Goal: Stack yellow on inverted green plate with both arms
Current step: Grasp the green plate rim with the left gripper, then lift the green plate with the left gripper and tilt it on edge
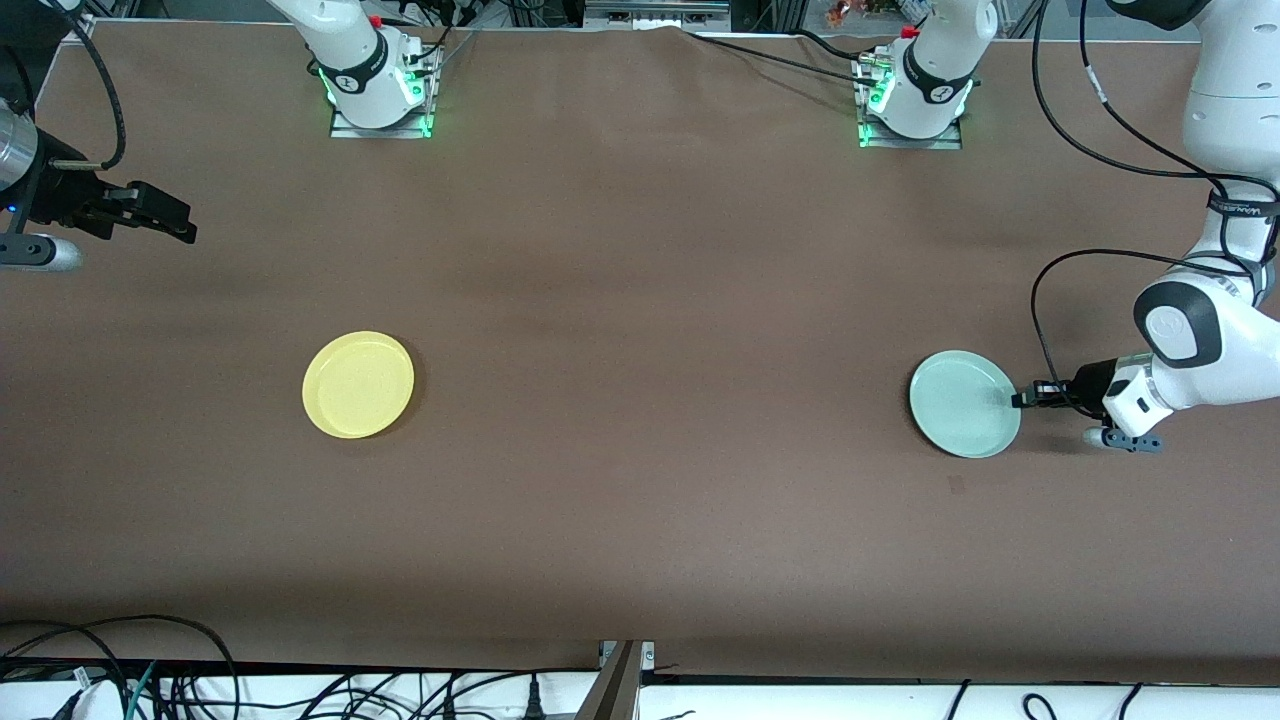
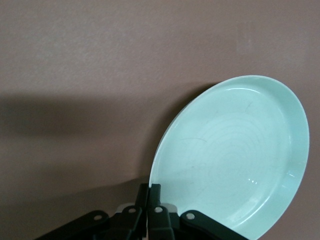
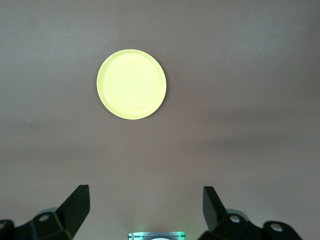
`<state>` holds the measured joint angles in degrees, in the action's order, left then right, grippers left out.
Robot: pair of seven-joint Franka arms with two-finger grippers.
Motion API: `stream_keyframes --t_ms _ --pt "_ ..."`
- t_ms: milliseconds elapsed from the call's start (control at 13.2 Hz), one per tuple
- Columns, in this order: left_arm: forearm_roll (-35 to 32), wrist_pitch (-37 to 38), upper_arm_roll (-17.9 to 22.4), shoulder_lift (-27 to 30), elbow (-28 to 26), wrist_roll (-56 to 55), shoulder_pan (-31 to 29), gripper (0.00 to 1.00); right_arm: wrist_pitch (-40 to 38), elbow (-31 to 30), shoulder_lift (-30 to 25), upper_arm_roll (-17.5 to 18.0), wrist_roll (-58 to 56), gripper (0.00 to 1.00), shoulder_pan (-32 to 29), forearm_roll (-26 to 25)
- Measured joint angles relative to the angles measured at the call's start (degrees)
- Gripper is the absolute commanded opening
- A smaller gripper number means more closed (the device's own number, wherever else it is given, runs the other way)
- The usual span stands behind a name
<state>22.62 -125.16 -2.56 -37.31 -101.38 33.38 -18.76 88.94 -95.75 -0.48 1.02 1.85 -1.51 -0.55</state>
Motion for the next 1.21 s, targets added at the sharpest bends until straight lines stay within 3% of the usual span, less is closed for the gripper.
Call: stream_keyframes --t_ms 606,908,1211 --pt "-3.6 -0.3 -0.5 8.4 7.0 -0.1 11.9 0.00 -0.7 0.0 0.0 0.0 0.0 1.00 0.0 0.0" --pt "-15.8 -0.5 -0.7 10.3 11.9 -3.1 18.9 0.00 -1.1 0.1 0.0 0.2 0.0 1.00 0.0 0.0" --pt "-33.5 -0.6 -0.8 10.6 17.2 -11.3 28.7 0.00 -1.2 0.1 0.0 0.9 0.0 1.00 0.1 0.0"
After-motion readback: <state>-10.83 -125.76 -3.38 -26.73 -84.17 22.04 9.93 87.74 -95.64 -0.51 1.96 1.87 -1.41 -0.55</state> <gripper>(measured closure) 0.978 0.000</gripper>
